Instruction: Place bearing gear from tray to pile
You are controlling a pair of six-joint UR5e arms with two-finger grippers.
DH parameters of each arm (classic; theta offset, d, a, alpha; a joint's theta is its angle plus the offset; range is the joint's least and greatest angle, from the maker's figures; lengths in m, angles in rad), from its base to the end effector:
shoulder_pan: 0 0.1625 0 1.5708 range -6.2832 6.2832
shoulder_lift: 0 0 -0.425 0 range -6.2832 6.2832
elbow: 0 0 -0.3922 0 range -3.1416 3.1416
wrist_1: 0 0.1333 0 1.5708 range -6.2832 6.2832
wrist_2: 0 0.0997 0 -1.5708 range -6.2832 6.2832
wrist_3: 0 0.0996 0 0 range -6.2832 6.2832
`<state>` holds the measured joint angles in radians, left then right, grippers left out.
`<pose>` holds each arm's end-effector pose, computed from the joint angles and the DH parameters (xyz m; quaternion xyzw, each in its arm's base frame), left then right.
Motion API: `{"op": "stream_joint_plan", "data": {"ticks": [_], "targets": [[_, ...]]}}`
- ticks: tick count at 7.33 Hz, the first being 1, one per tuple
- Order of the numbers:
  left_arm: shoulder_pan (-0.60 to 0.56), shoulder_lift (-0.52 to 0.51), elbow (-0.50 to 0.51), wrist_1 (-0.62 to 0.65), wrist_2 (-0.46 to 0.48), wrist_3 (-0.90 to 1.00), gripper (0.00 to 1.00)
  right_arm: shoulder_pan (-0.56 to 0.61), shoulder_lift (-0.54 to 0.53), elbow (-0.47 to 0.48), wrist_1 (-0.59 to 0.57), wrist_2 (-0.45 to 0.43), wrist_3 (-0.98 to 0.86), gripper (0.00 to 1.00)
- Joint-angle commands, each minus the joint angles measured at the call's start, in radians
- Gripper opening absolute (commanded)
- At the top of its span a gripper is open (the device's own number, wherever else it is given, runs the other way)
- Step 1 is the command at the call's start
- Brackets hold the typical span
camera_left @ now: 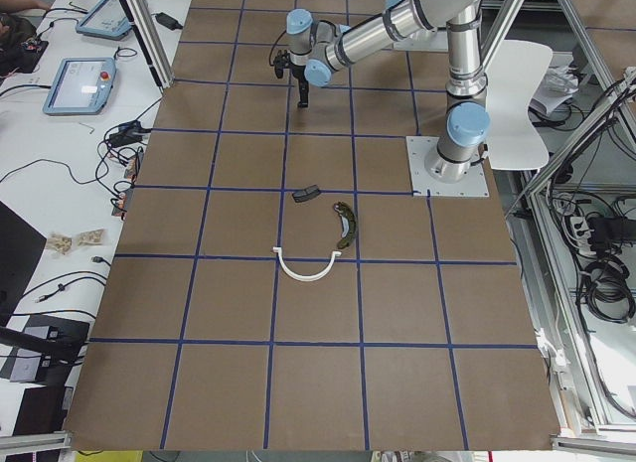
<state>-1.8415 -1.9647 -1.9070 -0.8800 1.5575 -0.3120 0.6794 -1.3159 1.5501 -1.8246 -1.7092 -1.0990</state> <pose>-0.2771 -0.4950 0.1899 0.0208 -0.9996 -0.0207 0.0007 -0.3841 -0.4639 0.3861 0.1027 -0.9923 -0.0527 0.0458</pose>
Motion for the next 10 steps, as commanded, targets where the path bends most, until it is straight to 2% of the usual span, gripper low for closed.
{"op": "stream_joint_plan", "data": {"ticks": [1,3,4,5,7,9,10], "targets": [[-0.025,-0.022,0.003,0.021,0.039,-0.021,1.0,-0.064,0.12,0.008,-0.105,0.074,-0.065,1.0],[-0.025,-0.043,0.017,0.019,0.039,-0.022,1.0,-0.084,0.233,0.007,-0.195,0.079,-0.119,1.0],[-0.025,-0.059,0.026,0.021,0.041,-0.022,0.9,-0.09,0.271,0.01,-0.218,0.08,-0.117,0.92],[-0.025,-0.063,0.038,0.02,0.041,-0.018,0.76,-0.104,0.314,0.011,-0.267,0.088,-0.12,0.91],[-0.025,-0.068,0.04,0.027,0.041,-0.015,0.54,-0.107,0.331,0.03,-0.282,0.086,-0.107,0.82],[-0.022,-0.068,0.039,0.047,0.041,-0.009,0.22,-0.106,0.334,0.039,-0.28,0.089,-0.036,0.82],[-0.022,-0.072,0.034,0.064,0.039,-0.009,0.1,-0.106,0.334,0.041,-0.275,0.086,-0.027,0.82]]}}
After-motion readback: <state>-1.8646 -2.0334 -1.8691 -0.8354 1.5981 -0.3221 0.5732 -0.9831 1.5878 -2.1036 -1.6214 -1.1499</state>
